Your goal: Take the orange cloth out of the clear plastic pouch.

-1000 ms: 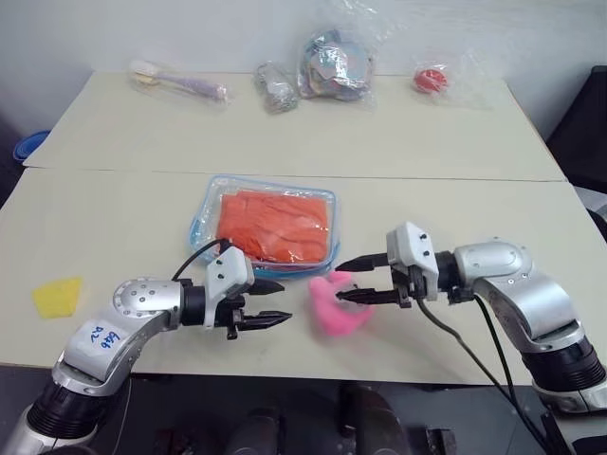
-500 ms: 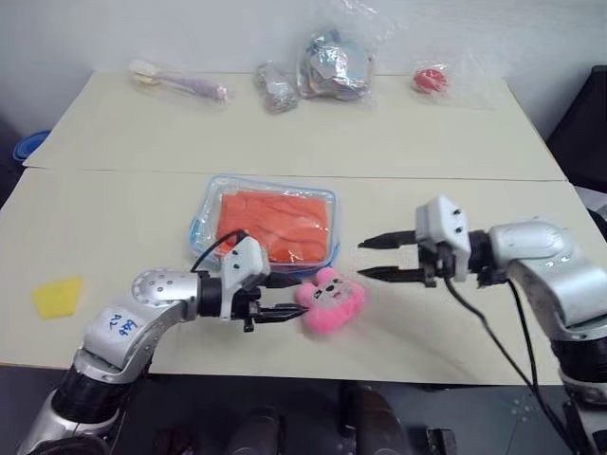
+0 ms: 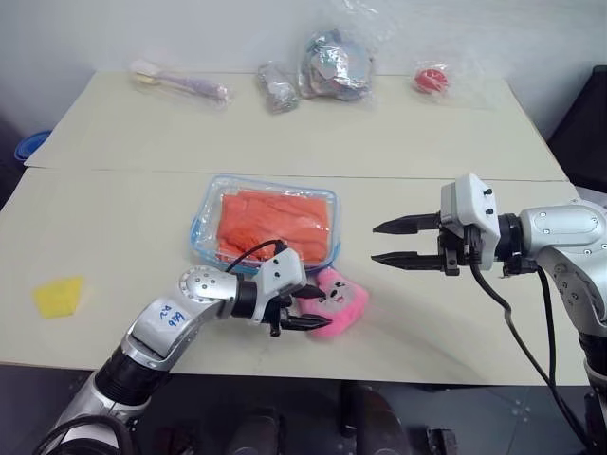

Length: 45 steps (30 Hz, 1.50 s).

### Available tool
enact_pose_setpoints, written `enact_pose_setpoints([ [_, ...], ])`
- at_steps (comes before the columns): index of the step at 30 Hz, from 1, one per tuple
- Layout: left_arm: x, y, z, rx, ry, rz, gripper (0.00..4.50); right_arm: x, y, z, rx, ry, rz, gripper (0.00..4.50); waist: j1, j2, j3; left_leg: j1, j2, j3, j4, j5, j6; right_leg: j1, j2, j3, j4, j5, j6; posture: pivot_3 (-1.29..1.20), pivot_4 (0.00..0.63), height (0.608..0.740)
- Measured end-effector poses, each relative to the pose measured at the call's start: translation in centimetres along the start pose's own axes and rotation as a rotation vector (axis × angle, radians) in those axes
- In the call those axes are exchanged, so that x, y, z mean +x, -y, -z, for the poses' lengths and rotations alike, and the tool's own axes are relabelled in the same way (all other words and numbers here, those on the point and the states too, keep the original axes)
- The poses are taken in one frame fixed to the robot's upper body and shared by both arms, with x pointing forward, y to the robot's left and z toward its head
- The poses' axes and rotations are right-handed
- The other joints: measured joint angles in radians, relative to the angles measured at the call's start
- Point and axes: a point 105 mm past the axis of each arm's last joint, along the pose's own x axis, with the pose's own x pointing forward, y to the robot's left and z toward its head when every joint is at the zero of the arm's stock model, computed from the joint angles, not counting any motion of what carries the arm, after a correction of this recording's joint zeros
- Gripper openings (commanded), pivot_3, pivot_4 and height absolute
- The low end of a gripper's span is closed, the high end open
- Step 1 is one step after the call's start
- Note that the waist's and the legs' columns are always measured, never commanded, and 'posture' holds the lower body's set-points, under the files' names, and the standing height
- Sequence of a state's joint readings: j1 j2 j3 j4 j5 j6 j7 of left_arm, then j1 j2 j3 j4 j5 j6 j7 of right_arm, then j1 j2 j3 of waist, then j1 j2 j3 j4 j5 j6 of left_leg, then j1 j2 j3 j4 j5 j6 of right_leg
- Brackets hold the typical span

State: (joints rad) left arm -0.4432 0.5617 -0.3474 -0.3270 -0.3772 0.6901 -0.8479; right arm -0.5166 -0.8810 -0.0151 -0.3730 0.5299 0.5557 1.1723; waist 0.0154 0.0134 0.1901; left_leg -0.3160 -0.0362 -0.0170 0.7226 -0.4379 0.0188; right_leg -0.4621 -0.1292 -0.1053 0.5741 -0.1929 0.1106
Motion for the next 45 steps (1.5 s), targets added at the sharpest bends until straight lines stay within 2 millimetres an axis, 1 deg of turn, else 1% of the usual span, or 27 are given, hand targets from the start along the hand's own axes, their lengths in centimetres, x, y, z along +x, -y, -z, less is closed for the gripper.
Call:
enact_pose_setpoints([
  [2,0.2,-0.2,0.0,0.005,-0.001,0.0,2.59,0.1,-0.3,0.1,0.004,-0.001,-0.009,2.14,0.008,0.0,0.0,0.0,-0.001,0.0,0.0,0.0,0.0,0.0,0.0,0.0,0.0,0.0,0.001,0.0,0.15,0.74],
  [3,0.2,-0.3,0.0,0.005,-0.003,-0.003,2.2,0.1,-0.4,0.1,0.005,0.001,-0.013,2.19,0.009,0.0,0.0,0.0,-0.001,0.0,0.0,0.0,0.001,0.0,0.0,0.0,0.0,0.0,0.001,0.0,0.15,0.74],
  [5,0.2,-0.3,0.0,0.006,-0.002,-0.002,1.75,0.1,-0.6,0.1,0.009,0.004,-0.029,2.19,0.009,0.0,0.0,0.0,-0.001,0.0,0.0,0.0,0.001,0.0,-0.001,0.0,-0.001,0.001,0.001,0.0,0.15,0.74],
  [10,-0.6,-0.3,0.3,0.012,-0.007,0.004,0.15,0.0,-0.8,0.1,0.003,0.006,-0.049,2.19,0.008,0.0,0.0,0.0,0.0,0.0,0.0,0.0,0.001,0.0,0.0,0.0,-0.001,0.001,0.001,0.0,0.15,0.74],
  [11,-0.9,-0.2,0.5,0.012,-0.016,0.006,0.03,0.1,-0.8,0.0,-0.003,0.008,-0.052,2.19,0.007,0.0,0.0,0.0,0.0,0.0,0.0,0.0,0.001,0.0,0.0,0.0,-0.001,0.001,0.001,0.0,0.15,0.74],
  [13,-2.3,0.5,1.2,0.024,-0.065,0.031,0.03,0.4,-0.7,0.0,-0.038,0.013,-0.049,2.19,-0.002,0.0,0.0,0.001,0.001,0.0,-0.001,0.0,0.001,-0.001,0.001,0.001,-0.001,0.0,0.001,0.0,0.15,0.74],
  [15,-3.9,1.0,1.8,0.04,-0.119,0.048,0.03,1.4,-0.4,0.5,-0.086,0.004,-0.042,2.19,-0.012,0.0,0.0,0.001,0.002,0.0,-0.002,0.0,0.0,0.0,0.001,0.001,-0.001,0.0,0.0,0.0,0.15,0.74],
  [17,-5.2,0.8,2.1,0.051,-0.162,0.043,0.03,2.9,-0.2,1.7,-0.145,-0.02,-0.037,2.19,-0.017,0.0,0.0,0.002,0.002,0.0,-0.002,0.0,0.0,0.0,0.002,0.001,0.0,0.001,0.0,0.0,0.15,0.74],
  [19,-6.1,0.3,2.0,0.054,-0.175,0.02,0.03,4.8,-0.7,3.2,-0.204,-0.043,-0.061,2.19,-0.018,0.0,0.0,0.002,0.001,0.0,-0.002,0.0,0.0,0.0,0.001,0.001,0.0,0.001,0.0,0.0,0.15,0.74],
  [21,-6.3,0.2,2.0,0.05,-0.173,0.018,0.03,6.0,-1.1,4.1,-0.258,-0.059,-0.086,2.19,-0.018,0.0,0.0,0.001,0.001,0.0,-0.002,0.0,0.0,-0.001,0.001,0.001,0.0,0.001,0.0,0.0,0.15,0.74],
  [24,-6.3,0.1,1.9,0.05,-0.169,0.013,0.03,7.4,-0.8,5.0,-0.351,-0.077,-0.08,2.19,-0.017,0.0,0.0,0.0,0.0,0.0,-0.001,0.0,0.0,-0.001,0.001,0.0,0.0,0.001,0.0,0.0,0.15,0.74],
  [26,-6.2,-0.2,1.6,0.053,-0.161,0.003,0.03,8.5,-1.0,5.3,-0.379,-0.065,-0.09,2.19,-0.019,0.0,0.0,0.0,0.001,0.0,-0.001,0.0,0.0,-0.001,0.001,0.0,0.0,0.001,0.0,0.0,0.15,0.74],
  [29,-6.3,-0.3,1.5,0.049,-0.161,-0.011,0.03,9.7,-1.0,5.5,-0.398,-0.05,-0.094,2.19,-0.021,0.0,0.0,0.0,0.001,0.0,-0.001,0.0,0.0,-0.001,0.001,0.0,0.0,0.001,0.0,0.0,0.15,0.74],
  [34,-6.4,-0.3,1.6,0.041,-0.162,-0.019,0.03,10.2,0.0,5.5,-0.432,-0.051,-0.076,2.19,-0.022,0.0,0.0,0.0,0.001,0.0,-0.001,0.0,0.0,-0.001,0.002,0.0,0.0,0.001,0.0,0.0,0.15,0.74],
  [38,-6.3,-0.2,1.6,0.038,-0.161,-0.025,0.03,10.5,0.2,5.8,-0.42,-0.05,-0.078,2.19,-0.021,0.0,0.0,0.0,0.001,0.0,-0.001,0.0,0.0,-0.001,0.001,0.0,0.0,0.001,0.0,0.0,0.15,0.74],
  [41,-6.4,-0.2,1.7,0.036,-0.16,-0.029,0.0,10.4,0.1,6.1,-0.415,-0.054,-0.098,1.58,-0.022,0.0,0.0,0.0,0.001,0.0,-0.001,0.0,0.0,-0.001,0.001,0.0,0.0,0.001,0.0,0.0,0.15,0.74],
  [45,-6.4,-0.1,1.8,0.033,-0.159,-0.034,0.0,10.3,0.0,6.4,-0.399,-0.057,-0.117,0.24,-0.023,0.0,0.0,0.0,0.001,-0.001,-0.001,0.0,0.0,-0.001,0.001,0.0,0.0,0.001,0.0,0.0,0.15,0.74],
])
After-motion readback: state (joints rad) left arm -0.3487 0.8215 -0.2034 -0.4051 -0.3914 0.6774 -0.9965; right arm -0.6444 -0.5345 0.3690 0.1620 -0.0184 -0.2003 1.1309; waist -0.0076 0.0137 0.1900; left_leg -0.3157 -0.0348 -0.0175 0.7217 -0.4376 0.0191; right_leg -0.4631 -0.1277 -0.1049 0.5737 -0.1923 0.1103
